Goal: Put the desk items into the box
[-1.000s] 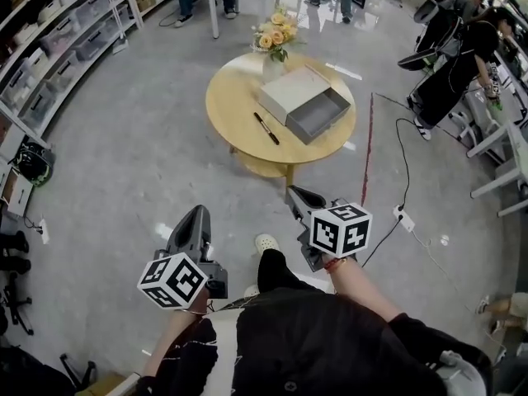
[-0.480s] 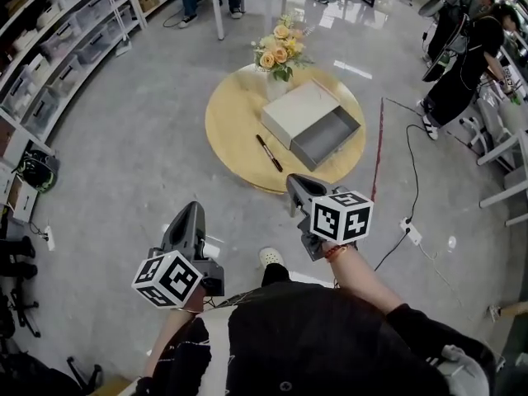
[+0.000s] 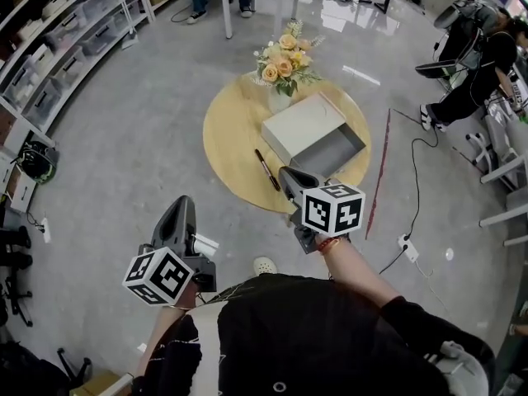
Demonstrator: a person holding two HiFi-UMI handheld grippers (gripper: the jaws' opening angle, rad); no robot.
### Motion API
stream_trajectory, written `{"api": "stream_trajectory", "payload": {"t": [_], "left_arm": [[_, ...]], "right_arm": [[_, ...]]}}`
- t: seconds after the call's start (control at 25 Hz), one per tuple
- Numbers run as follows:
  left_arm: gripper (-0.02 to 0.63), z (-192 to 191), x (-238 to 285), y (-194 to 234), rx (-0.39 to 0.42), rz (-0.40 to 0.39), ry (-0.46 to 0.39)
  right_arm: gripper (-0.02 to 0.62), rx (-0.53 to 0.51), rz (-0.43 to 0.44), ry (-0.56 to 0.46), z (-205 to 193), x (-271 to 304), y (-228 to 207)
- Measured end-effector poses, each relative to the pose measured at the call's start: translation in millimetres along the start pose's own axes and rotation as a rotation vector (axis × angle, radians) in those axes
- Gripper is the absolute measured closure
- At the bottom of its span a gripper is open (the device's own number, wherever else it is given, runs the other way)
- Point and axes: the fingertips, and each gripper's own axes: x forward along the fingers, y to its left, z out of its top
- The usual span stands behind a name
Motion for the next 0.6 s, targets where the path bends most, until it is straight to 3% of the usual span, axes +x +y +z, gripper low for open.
{"api": "stream_trajectory", "payload": {"t": [0.24, 0.48, 0.6], "left_arm": [[0.595, -6.4, 12.6, 12.1, -0.031, 0.049, -0.022], [0.595, -8.2, 16.1, 23.8, -0.052, 0.104, -0.026], [0.595, -7.4, 18.8, 26.7, -0.053, 0.12, -0.026]], "right_arm": [[0.589, -0.033, 0.02, 0.064, -14.3, 29.5, -16.3], [0.589, -0.037, -0.015, 0.177, -45.7, 54.2, -38.9], [0.538, -0.033, -0.012, 0.223, -60.1, 63.6, -45.3]]}}
